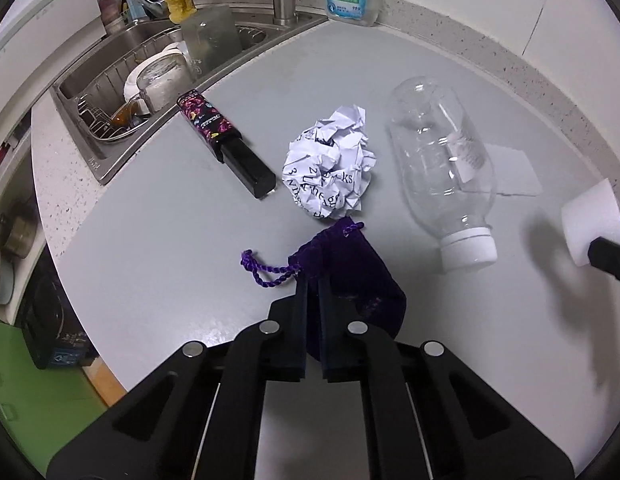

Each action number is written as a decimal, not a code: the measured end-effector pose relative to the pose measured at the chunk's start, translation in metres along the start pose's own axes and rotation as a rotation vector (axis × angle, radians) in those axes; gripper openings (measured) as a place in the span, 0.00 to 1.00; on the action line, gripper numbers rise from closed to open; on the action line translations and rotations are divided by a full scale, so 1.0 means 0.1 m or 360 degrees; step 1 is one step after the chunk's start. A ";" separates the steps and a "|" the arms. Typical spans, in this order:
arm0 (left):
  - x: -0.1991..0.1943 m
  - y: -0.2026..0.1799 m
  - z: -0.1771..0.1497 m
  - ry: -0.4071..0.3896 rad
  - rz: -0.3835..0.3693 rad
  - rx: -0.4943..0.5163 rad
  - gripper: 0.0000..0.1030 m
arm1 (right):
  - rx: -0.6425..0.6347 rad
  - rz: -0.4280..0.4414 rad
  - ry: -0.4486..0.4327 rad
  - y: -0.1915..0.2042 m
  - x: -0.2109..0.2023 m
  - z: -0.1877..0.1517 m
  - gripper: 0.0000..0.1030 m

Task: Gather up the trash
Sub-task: 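Grasp the purple drawstring pouch with the left gripper, then carry the pouch and tape roll over the pink bin and open both grippers, then move both tools back over the counter, then grasp the clear plastic bottle with the right gripper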

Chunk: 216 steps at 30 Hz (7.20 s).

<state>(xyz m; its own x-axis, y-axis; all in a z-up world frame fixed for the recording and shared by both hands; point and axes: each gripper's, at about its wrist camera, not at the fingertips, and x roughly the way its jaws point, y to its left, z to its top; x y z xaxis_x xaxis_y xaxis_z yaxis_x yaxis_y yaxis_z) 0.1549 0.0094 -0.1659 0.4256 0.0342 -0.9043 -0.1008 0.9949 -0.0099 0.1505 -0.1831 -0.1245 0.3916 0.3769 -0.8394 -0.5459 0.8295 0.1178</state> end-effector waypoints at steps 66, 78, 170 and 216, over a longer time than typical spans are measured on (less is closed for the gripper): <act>2.39 3.39 -3.72 0.0339 0.0056 -0.0858 0.03 | -0.0803 0.0355 0.0434 3.82 3.44 -1.27 0.40; 3.31 3.51 -4.07 0.0325 -0.0012 -0.0940 0.97 | -0.0747 0.0326 0.0529 3.67 4.32 -1.76 0.40; -1.43 1.41 -1.29 -0.0210 -0.0150 -0.0085 0.97 | 0.0154 -0.0242 -0.0202 1.73 -0.40 -0.29 0.94; -0.61 0.69 -0.35 -0.0068 -0.0192 -0.0083 0.97 | 0.0237 -0.0220 0.0147 0.52 0.96 0.68 0.60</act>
<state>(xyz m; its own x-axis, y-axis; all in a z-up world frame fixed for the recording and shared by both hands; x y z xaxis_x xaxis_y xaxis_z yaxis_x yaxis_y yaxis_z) 0.0905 0.0727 -0.1263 0.4750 -0.0804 -0.8763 -0.0928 0.9857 -0.1408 0.2101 -0.0755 -0.1624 0.3817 0.2218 -0.8973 -0.3739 0.9249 0.0696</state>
